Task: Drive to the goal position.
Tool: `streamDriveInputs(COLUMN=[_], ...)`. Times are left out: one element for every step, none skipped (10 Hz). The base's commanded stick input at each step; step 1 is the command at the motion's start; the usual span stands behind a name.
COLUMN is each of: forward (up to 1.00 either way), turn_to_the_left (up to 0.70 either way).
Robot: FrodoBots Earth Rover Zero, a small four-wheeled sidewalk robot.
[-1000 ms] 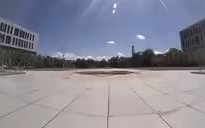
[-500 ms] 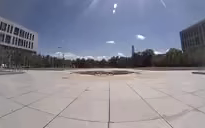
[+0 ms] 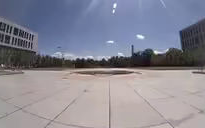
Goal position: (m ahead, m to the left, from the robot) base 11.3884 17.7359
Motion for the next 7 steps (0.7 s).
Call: streamDriveInputs(forward=[0.3, 0.3, 0.3, 0.3, 0.3, 0.3, 0.3], turn_to_the_left=[0.0, 0.0, 0.0, 0.0, 0.0, 0.0, 0.0])
